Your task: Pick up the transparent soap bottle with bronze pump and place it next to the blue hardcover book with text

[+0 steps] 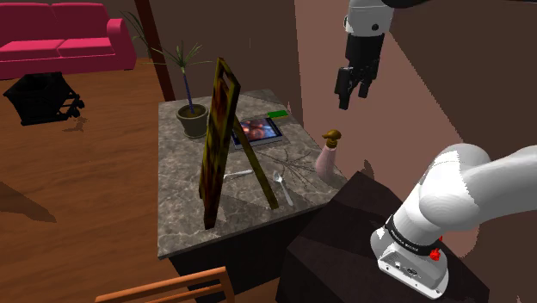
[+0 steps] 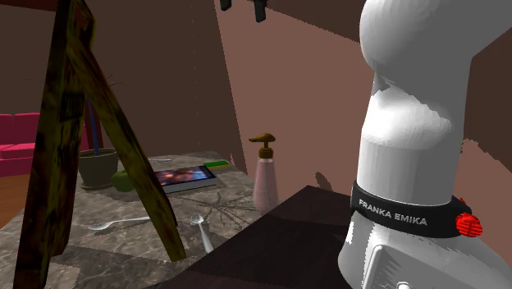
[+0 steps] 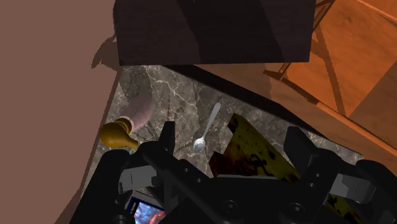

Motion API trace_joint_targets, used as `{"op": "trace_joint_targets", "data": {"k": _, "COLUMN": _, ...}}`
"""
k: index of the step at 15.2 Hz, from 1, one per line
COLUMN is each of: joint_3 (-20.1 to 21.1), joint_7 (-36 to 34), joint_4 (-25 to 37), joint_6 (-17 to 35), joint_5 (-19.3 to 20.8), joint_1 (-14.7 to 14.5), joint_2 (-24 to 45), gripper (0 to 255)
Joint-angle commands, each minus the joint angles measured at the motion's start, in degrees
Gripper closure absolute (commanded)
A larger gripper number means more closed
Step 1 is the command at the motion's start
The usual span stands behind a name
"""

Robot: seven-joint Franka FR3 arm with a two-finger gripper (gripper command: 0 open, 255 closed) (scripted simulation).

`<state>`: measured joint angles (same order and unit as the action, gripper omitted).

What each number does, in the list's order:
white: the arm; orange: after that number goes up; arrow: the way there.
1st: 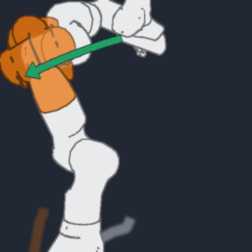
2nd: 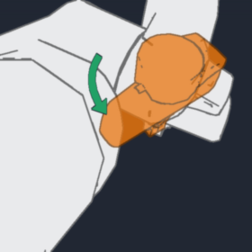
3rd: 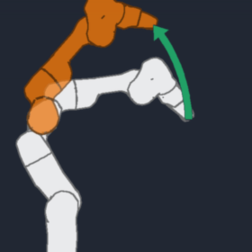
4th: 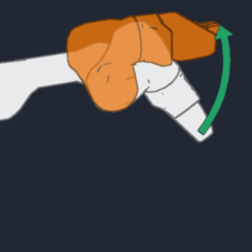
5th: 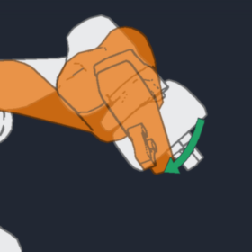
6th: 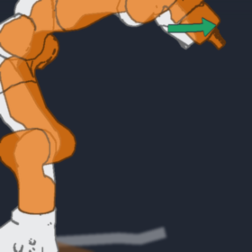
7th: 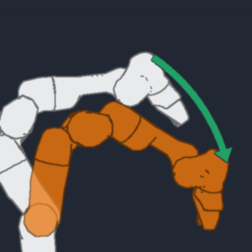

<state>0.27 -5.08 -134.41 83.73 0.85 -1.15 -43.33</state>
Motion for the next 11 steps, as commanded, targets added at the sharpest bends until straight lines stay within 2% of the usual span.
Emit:
{"op": "trace_joint_targets", "data": {"k": 1, "joint_3": 0.00, "joint_7": 0.00, "joint_4": 0.00, "joint_6": 0.00, "joint_5": 0.00, "joint_1": 0.00, "joint_2": 0.00, "gripper": 0}}
{"op": "trace_joint_targets", "data": {"k": 6, "joint_3": -6.53, "joint_7": 8.08, "joint_4": -6.32, "joint_6": 7.96, "joint_5": 3.31, "joint_1": 1.22, "joint_2": -0.10, "gripper": 0}}
{"op": "trace_joint_targets", "data": {"k": 11, "joint_3": -12.98, "joint_7": 16.53, "joint_4": -10.44, "joint_6": 16.69, "joint_5": 5.89, "joint_1": 3.06, "joint_2": 2.94, "gripper": 0}}
